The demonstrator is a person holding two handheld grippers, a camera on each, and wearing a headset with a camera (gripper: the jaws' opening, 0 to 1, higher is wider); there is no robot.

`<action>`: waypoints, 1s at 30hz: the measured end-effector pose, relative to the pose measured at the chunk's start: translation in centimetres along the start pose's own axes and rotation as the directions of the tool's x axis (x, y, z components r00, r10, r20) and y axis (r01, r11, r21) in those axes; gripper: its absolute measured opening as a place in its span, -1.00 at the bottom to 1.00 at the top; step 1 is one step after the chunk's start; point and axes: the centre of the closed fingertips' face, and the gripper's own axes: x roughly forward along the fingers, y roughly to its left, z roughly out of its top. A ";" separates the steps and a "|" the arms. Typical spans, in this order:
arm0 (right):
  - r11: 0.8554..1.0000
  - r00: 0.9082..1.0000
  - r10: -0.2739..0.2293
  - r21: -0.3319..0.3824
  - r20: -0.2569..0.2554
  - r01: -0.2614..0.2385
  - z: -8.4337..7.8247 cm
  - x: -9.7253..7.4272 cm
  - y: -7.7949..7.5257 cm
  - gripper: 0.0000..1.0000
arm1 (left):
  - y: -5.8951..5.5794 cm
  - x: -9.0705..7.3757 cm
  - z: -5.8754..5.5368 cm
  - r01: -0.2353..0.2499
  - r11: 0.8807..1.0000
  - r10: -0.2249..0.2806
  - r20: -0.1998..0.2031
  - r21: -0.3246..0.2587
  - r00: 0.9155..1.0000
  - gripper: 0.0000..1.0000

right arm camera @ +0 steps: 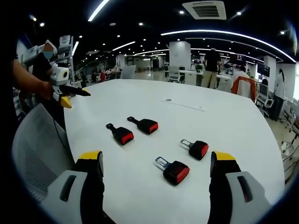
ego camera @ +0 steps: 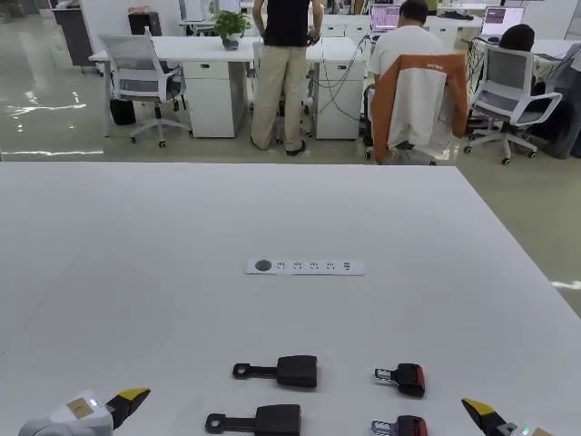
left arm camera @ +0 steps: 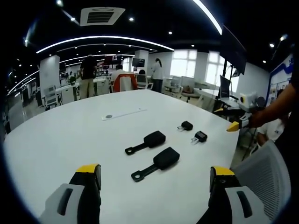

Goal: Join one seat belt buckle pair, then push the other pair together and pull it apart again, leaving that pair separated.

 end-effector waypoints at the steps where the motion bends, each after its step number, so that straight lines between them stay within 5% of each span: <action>1: 1.000 1.000 0.000 0.000 -0.002 0.000 0.0 0.0 0.0 0.89 | 0.0 0.0 0.0 0.000 1.000 0.000 0.000 0.000 1.000 0.97; 30: 1.000 1.000 -0.005 0.018 -0.007 0.005 -0.6 -0.5 0.0 0.88 | -0.4 0.6 -0.5 0.020 1.000 -0.020 -0.018 0.009 1.000 0.96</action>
